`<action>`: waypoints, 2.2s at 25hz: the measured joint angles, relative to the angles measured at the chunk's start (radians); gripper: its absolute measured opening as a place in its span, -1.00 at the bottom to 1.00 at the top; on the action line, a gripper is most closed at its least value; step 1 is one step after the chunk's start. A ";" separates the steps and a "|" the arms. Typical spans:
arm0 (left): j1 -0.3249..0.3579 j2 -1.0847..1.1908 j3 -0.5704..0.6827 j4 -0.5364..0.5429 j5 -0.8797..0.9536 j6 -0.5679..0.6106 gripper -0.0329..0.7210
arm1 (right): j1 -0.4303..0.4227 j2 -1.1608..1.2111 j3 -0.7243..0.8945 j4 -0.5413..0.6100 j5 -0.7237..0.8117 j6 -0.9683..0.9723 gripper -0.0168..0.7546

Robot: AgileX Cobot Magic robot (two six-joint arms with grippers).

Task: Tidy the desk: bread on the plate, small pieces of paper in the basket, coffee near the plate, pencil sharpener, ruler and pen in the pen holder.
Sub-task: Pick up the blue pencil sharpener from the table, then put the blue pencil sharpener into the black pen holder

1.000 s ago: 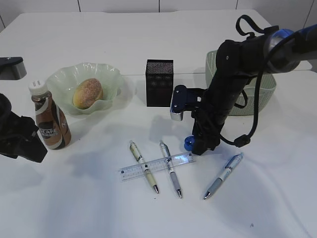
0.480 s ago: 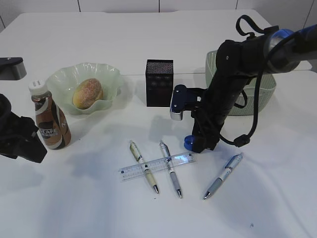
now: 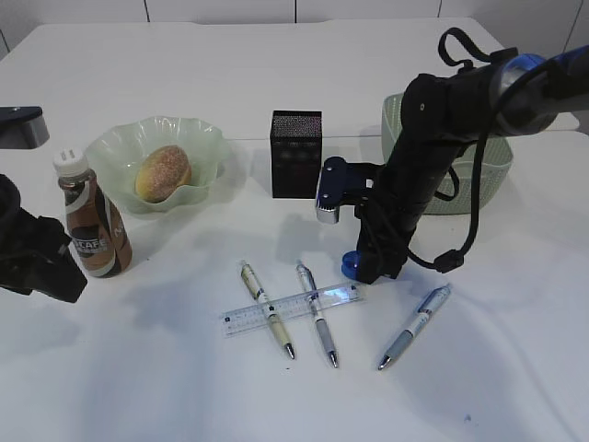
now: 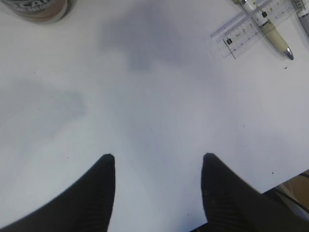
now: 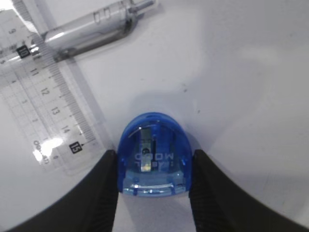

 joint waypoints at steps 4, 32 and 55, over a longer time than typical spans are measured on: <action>0.000 0.000 0.000 0.000 0.000 0.000 0.15 | 0.000 0.000 -0.010 0.000 0.000 0.000 -0.06; 0.000 0.000 0.000 0.000 0.000 0.000 0.15 | 0.000 -0.079 -0.189 0.217 0.002 0.105 -0.06; 0.000 0.000 0.000 0.000 0.000 0.000 0.15 | 0.000 0.015 -0.332 0.595 -0.440 0.206 -0.06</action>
